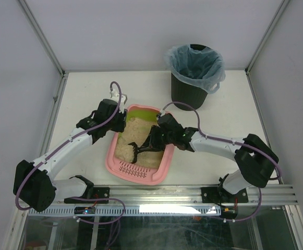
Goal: Clean the litter box
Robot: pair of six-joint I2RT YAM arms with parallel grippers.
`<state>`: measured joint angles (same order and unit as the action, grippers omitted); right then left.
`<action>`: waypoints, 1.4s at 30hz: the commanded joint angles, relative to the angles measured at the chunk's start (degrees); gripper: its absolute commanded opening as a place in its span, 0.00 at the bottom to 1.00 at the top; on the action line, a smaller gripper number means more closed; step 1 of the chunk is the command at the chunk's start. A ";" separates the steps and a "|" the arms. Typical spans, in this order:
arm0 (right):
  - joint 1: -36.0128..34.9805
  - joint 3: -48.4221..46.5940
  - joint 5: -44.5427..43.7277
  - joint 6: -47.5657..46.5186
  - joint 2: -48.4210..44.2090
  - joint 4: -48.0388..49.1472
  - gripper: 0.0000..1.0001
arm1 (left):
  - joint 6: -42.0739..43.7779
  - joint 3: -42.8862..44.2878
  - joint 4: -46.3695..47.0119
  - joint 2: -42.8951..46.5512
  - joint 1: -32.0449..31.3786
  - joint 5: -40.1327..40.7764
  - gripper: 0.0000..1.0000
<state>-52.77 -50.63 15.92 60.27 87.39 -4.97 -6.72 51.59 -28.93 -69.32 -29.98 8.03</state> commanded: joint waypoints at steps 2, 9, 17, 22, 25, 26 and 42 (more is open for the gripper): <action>3.20 1.43 -1.91 2.50 -5.46 5.38 0.00 | -1.13 -0.12 2.82 1.83 -1.38 -6.10 0.35; 3.77 -1.15 -3.40 0.77 -5.56 2.08 0.00 | -1.17 -0.04 2.82 1.65 -1.32 -6.27 0.35; 3.73 -8.53 -3.83 -1.75 -2.11 -3.42 0.00 | -1.11 -0.06 2.78 1.65 -1.32 -6.16 0.35; 3.56 -11.85 -2.65 -3.23 -0.50 -6.62 0.00 | -1.19 -0.09 2.82 1.59 -1.32 -6.23 0.35; 3.55 -9.95 -2.06 -2.32 -2.06 -5.08 0.00 | -1.18 -0.09 2.82 1.82 -1.31 -6.02 0.35; 3.55 -9.05 -1.96 -1.93 -2.81 -4.39 0.00 | -1.19 -0.06 2.82 1.82 -1.31 -6.07 0.35; 4.06 5.30 -6.33 1.68 -21.47 -0.83 0.00 | -1.06 -0.01 2.84 1.63 -1.33 -6.15 0.35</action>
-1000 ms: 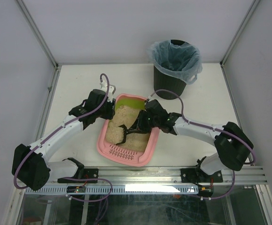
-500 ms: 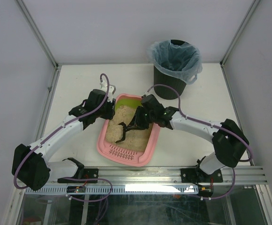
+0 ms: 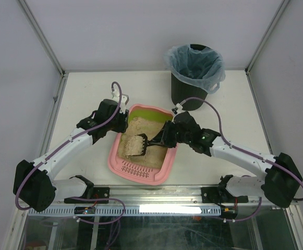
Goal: Clean the litter box
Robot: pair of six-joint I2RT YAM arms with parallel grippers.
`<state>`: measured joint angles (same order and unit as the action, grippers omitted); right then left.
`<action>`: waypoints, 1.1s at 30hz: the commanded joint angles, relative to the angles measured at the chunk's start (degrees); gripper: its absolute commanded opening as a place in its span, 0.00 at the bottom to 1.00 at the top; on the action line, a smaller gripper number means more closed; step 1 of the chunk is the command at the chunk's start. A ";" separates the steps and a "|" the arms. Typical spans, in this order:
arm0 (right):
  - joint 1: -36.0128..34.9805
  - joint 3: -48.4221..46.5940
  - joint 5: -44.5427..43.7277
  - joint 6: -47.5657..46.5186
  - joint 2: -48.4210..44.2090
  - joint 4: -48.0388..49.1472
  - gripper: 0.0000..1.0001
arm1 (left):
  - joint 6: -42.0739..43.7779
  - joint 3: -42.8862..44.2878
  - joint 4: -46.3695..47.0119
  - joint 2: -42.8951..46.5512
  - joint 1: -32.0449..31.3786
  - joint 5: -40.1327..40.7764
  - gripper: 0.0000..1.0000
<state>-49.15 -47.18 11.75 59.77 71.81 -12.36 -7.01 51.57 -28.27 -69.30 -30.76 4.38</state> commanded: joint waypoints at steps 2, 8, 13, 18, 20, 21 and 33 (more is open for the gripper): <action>0.77 4.19 -2.92 2.70 -8.22 6.83 0.00 | -0.81 0.01 2.17 1.62 -0.51 -2.39 0.35; 3.50 17.37 -0.37 8.75 -17.11 21.13 0.00 | -1.09 -0.22 2.70 3.59 -0.54 -1.09 0.38; 5.90 27.70 -2.10 16.02 -24.67 34.89 0.00 | -1.49 -1.02 3.96 5.92 -0.53 -0.53 0.46; 5.90 29.32 -1.44 17.74 -25.52 38.76 0.00 | -2.14 -1.27 4.45 6.86 -0.53 -1.00 0.59; 5.90 29.58 -1.69 17.53 -26.42 37.80 0.00 | -2.56 -1.15 4.54 7.17 -0.52 -1.13 0.62; 5.90 30.62 -3.93 18.56 -28.30 36.61 0.00 | -2.96 -0.95 4.46 7.49 -0.48 -1.13 0.63; 7.34 31.46 -2.27 18.67 -30.83 38.27 0.00 | -11.62 -1.58 -3.59 17.32 -0.53 2.12 0.63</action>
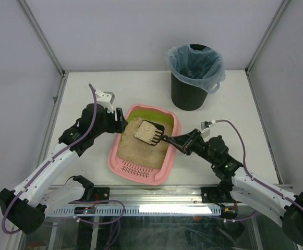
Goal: Clean the litter box
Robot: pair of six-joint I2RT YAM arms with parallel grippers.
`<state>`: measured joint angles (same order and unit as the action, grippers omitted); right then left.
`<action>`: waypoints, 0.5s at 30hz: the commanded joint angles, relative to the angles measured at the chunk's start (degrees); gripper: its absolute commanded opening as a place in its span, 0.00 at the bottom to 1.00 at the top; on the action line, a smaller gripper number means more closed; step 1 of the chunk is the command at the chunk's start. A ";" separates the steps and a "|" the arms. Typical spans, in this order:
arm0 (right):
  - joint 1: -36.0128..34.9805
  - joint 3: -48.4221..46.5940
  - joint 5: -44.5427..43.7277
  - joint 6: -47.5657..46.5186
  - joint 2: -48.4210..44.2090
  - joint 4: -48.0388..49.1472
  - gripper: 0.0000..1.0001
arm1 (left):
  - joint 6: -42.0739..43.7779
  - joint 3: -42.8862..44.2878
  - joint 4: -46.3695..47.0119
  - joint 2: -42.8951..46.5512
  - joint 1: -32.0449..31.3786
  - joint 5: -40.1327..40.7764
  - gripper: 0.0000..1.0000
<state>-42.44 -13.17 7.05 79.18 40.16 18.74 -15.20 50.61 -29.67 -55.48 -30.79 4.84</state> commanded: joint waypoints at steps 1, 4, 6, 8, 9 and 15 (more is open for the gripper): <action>0.93 -4.95 5.07 -3.21 2.24 6.12 0.00 | -3.65 -1.10 -2.53 4.22 -0.45 2.16 0.63; 2.77 1.03 -1.21 3.51 -2.09 7.87 0.00 | -4.20 -2.14 -3.21 5.30 -0.48 2.84 0.62; 2.79 0.75 -0.26 3.24 -1.99 10.13 0.00 | -4.72 -2.63 -3.37 5.34 -0.46 2.36 0.61; 2.83 -5.59 8.05 -3.46 2.93 5.86 0.00 | -5.08 -3.17 -3.38 4.87 -0.47 2.33 0.60; 3.17 -5.52 8.69 -3.42 3.41 6.12 0.00 | -5.22 -3.28 -3.23 4.37 -0.50 2.42 0.60; 4.63 -5.60 10.65 -2.94 2.78 5.63 0.00 | -5.98 -3.76 -3.33 2.15 -0.41 1.82 0.56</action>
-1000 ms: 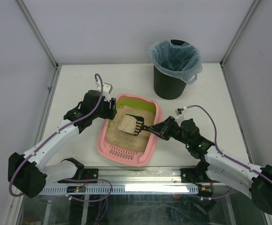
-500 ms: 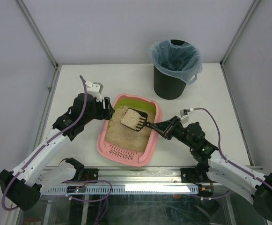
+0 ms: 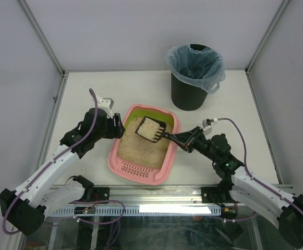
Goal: Clean the litter box
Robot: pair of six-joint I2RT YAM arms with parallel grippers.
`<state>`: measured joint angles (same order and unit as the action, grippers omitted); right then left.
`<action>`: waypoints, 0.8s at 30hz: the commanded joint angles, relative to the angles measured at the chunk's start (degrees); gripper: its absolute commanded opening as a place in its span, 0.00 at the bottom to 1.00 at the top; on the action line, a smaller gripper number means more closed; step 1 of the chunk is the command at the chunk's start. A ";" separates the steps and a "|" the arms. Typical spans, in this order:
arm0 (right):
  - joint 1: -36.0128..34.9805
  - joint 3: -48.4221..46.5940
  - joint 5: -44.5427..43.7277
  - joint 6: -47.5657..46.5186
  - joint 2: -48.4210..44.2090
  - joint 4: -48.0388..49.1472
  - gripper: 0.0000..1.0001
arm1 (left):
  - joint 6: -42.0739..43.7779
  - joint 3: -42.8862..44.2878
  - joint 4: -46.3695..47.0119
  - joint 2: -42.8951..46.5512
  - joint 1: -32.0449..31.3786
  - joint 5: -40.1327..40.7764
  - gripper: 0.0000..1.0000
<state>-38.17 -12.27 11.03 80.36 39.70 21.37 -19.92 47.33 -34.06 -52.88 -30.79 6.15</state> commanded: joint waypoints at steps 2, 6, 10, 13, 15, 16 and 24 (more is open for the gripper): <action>1.61 -3.88 2.81 -1.64 0.48 4.18 0.00 | -1.21 -0.62 1.19 -1.48 -0.33 -0.52 0.54; 1.87 -4.03 3.85 -2.04 -1.19 2.26 0.00 | -1.12 -1.26 1.20 -3.08 -0.33 -3.66 0.50; 3.08 -0.66 0.26 1.79 -3.95 3.21 0.00 | -1.05 -1.21 2.22 -4.75 -0.33 -4.68 0.46; 3.05 -2.83 3.83 -1.10 -3.35 3.07 0.00 | -1.00 -1.20 2.65 -6.33 -0.33 -6.16 0.43; 3.40 -6.16 9.51 -4.91 0.71 1.80 0.00 | -0.88 -1.76 3.79 -7.16 -0.33 -6.74 0.42; 3.82 -4.59 7.23 -3.02 -0.80 1.79 0.00 | -0.76 -1.78 4.31 -7.82 -0.33 -7.52 0.41; 4.89 -4.63 2.13 -5.03 -7.39 -7.56 0.00 | -0.49 -0.99 8.28 -11.95 -0.50 -15.05 0.32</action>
<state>-34.04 -14.81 16.16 77.47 36.51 16.58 -19.70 45.84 -30.57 -62.74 -30.28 0.93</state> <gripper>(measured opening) 0.175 0.338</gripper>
